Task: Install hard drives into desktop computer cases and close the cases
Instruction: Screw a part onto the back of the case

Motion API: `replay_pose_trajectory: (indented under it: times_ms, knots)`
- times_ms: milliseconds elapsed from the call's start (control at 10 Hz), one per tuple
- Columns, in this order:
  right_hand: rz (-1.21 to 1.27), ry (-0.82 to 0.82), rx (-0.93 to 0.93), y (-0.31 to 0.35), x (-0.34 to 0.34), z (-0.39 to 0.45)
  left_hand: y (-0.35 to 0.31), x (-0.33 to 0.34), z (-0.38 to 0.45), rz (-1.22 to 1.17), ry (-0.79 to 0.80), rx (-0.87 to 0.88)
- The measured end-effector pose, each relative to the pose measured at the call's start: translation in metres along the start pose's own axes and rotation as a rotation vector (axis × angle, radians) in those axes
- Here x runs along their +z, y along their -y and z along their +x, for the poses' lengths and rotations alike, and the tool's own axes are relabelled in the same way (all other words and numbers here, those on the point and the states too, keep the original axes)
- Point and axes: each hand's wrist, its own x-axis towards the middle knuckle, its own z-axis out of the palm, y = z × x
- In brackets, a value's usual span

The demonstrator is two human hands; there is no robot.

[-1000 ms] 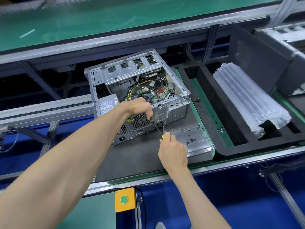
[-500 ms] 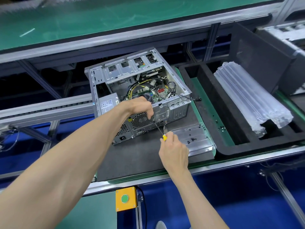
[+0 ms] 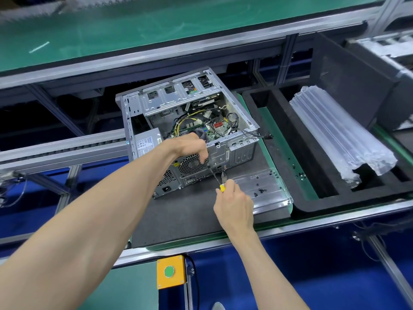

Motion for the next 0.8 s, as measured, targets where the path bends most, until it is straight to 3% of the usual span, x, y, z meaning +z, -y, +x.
replay_pose_trajectory:
  times_ms: [100, 200, 300, 400, 500, 600, 700, 800]
  knots:
    - [0.864, 0.172, 0.810, 0.005, -0.005, 0.015, -0.001, 0.000, -0.001, 0.015, 0.011, 0.000]
    - [1.422, 0.277, 1.249, 0.004, -0.011, 0.018, -0.003, 0.000, -0.003, 0.009, 0.017, -0.006]
    - [0.692, 0.257, 0.672, 0.000, -0.010, 0.012, -0.004, 0.000, -0.004, 0.009, 0.014, -0.005]
    - [-0.087, 0.013, -0.009, -0.003, -0.006, 0.003, -0.003, 0.000, -0.004, 0.016, 0.024, -0.007]
    - [0.000, 0.080, 0.060, 0.001, -0.001, 0.004, -0.001, 0.000, 0.000, 0.008, -0.007, -0.007]
    - [0.919, 0.303, 0.872, 0.000, -0.003, 0.018, 0.000, 0.001, 0.001, 0.009, -0.007, 0.006]
    - [1.433, 0.366, 1.225, -0.003, -0.010, 0.022, 0.000, 0.000, 0.002, 0.002, -0.005, -0.001]
    - [0.794, 0.277, 0.746, -0.006, -0.012, 0.019, -0.001, 0.000, 0.001, 0.007, 0.014, 0.004]
